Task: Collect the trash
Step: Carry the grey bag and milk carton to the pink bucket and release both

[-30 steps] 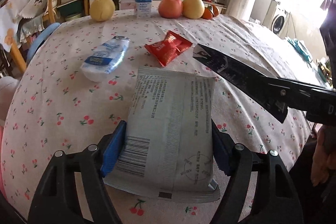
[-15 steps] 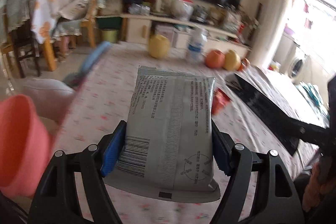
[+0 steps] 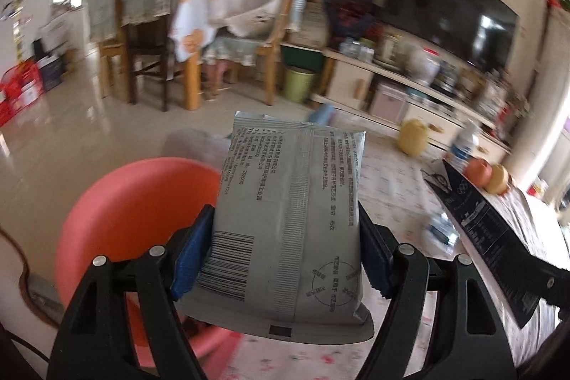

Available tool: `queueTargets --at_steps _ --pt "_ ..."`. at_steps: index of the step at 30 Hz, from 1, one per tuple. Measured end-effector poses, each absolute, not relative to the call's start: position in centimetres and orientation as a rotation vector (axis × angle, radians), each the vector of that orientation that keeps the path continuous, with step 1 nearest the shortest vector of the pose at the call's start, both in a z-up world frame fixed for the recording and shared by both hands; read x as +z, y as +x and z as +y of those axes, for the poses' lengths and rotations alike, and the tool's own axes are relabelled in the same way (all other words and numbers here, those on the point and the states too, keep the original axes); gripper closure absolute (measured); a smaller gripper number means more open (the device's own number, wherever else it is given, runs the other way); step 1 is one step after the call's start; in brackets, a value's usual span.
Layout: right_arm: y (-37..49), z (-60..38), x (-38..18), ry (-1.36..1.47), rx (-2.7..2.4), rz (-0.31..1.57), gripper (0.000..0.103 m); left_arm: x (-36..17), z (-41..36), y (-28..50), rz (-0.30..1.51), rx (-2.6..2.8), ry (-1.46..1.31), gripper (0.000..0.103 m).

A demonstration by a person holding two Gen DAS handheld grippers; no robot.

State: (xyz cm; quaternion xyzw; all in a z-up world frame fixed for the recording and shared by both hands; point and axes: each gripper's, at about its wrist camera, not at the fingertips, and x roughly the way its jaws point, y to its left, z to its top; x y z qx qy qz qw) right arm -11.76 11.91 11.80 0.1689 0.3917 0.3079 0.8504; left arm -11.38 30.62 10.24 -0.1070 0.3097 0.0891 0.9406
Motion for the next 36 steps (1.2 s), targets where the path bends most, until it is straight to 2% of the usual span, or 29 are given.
queueTargets --at_steps 11,28,30,33,36 --pt "-8.9 23.9 10.0 0.298 0.764 0.886 0.044 8.8 39.0 -11.3 0.672 0.366 -0.373 0.028" --pt "-6.9 28.3 7.1 0.297 0.784 0.949 0.043 7.0 42.5 -11.2 0.746 0.503 -0.429 0.027" --pt "-6.8 28.8 7.0 0.285 0.766 0.954 0.039 6.4 42.7 -11.0 0.785 0.520 -0.427 0.025" --pt "-6.8 28.2 6.8 0.288 0.741 0.949 0.024 6.3 43.4 -11.3 0.791 0.560 -0.434 0.018" --pt "-7.0 27.1 7.0 0.307 0.739 0.925 0.021 6.4 43.1 -11.2 0.801 0.563 -0.415 0.017"
